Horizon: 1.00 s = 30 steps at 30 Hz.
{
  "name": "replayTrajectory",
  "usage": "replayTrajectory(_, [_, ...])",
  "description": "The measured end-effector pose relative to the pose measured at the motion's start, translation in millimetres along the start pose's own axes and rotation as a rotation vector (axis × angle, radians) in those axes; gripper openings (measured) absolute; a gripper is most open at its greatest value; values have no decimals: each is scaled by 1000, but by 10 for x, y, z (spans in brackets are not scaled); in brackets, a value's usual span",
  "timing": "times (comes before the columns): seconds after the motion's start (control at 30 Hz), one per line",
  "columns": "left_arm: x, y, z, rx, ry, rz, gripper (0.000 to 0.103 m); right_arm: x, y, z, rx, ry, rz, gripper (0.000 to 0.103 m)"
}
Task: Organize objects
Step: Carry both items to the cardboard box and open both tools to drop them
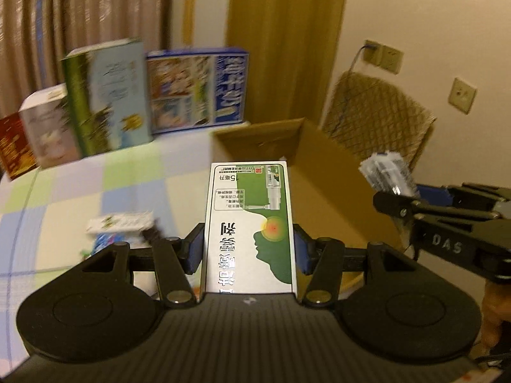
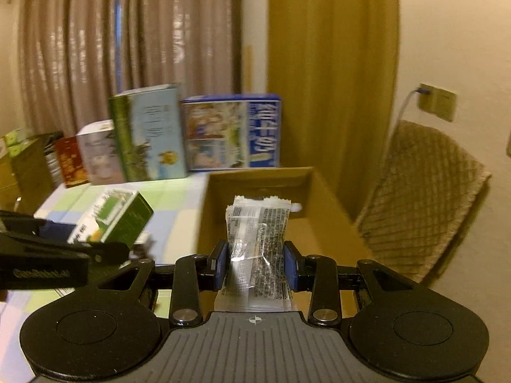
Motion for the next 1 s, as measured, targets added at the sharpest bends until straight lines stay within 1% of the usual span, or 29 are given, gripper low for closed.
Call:
replayTrajectory(0.1, [-201,-79,202,-8,37,-8,50,-57,27,239,-5,18,-16,33])
replayTrajectory(0.2, [-410,-92,376,-31,62,-27,50,-146,84,427,-10,34,-34,33])
replayTrajectory(0.33, [-650,-66,514,-39,84,-45,50,-224,172,618,-44,46,-57,33])
replayTrajectory(0.47, [-836,-66,591,-18,116,-48,51,-326,226,734,-64,57,-68,33])
replayTrajectory(0.53, [-910,-77,589,-1,116,-30,59,-371,247,774,-83,58,-76,33])
replayTrajectory(0.57, [-924,-80,584,-1,112,-23,61,-385,254,790,-89,59,-80,33])
replayTrajectory(0.67, [-908,-77,527,-10,95,-14,61,-402,275,809,-96,53,-83,33])
replayTrajectory(0.83, [-853,-84,388,16,74,-12,61,-452,288,764,-97,40,-93,33])
replayTrajectory(0.9, [-823,-78,349,21,72,-8,65,-471,287,741,-100,35,-93,34])
replayTrajectory(1.0, [-793,-72,300,18,64,-8,66,-515,276,738,-133,19,-82,34])
Point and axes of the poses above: each gripper's, at about its wrist camera, not at the fingertips, and x roughly against the way its jaws point, z to its right, y to its underside, the point moved 5 cm from there along -x, roughly the way its jaws point, and after that the axes turned 12 degrees about z, right-handed, at the moved point
